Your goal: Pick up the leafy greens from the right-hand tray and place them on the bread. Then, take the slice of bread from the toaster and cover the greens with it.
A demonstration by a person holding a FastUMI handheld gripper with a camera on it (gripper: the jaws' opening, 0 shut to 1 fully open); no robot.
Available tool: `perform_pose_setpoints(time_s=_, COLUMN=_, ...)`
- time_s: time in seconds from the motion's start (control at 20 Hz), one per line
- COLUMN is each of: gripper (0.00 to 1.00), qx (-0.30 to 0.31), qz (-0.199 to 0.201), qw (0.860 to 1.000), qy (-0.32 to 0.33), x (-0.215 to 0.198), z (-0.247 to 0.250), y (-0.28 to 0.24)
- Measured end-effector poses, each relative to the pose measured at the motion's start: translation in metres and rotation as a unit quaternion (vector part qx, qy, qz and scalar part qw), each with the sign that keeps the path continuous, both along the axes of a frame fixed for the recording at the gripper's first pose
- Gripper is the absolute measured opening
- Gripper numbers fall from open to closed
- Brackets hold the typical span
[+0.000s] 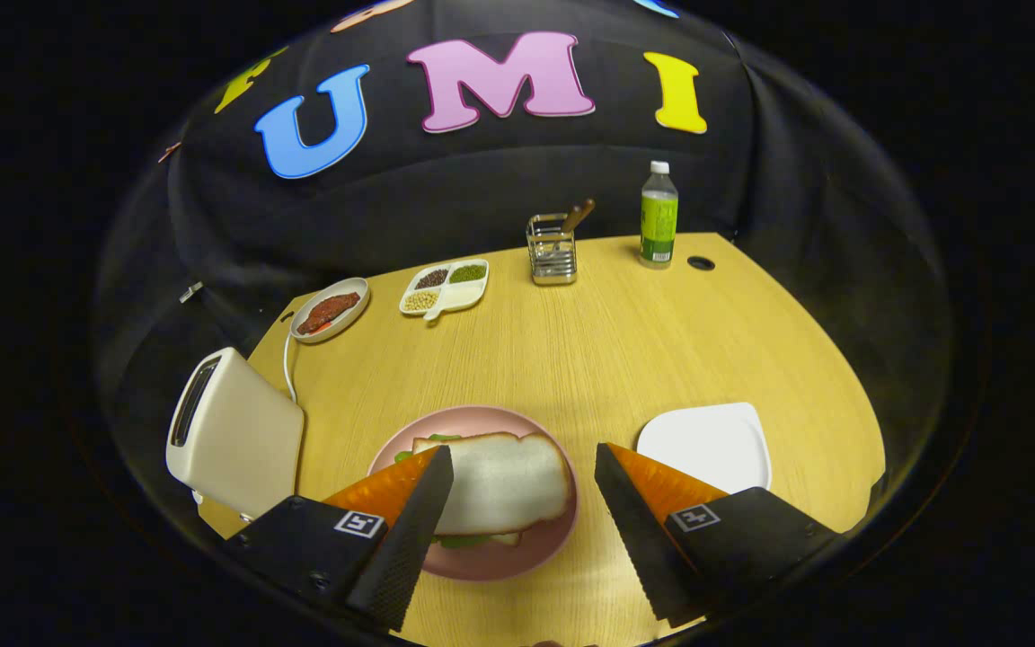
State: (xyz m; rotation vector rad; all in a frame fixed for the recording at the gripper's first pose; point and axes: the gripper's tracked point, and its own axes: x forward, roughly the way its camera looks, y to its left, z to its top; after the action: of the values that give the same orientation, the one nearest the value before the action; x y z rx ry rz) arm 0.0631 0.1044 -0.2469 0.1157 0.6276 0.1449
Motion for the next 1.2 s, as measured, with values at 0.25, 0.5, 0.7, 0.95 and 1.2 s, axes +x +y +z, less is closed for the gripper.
perform_pose_setpoints(time_s=0.25, gripper=0.98, qx=-0.032, qz=0.018, qw=0.992, qy=-0.118, x=-0.005, z=0.097, y=-0.008)
perform_pose_setpoints(time_s=0.5, gripper=0.98, qx=-0.03, qz=0.013, qw=0.974, qy=-0.222, x=-0.027, z=0.193, y=-0.024)
perform_pose_setpoints(time_s=0.7, gripper=0.98, qx=-0.031, qz=0.007, qw=0.964, qy=-0.264, x=-0.048, z=0.24, y=-0.055)
perform_pose_setpoints(time_s=0.95, gripper=0.99, qx=-0.022, qz=0.002, qw=0.966, qy=-0.259, x=-0.069, z=0.246, y=-0.106)
perform_pose_setpoints(time_s=1.2, gripper=0.99, qx=-0.017, qz=0.015, qw=0.972, qy=-0.233, x=-0.059, z=0.233, y=-0.14)
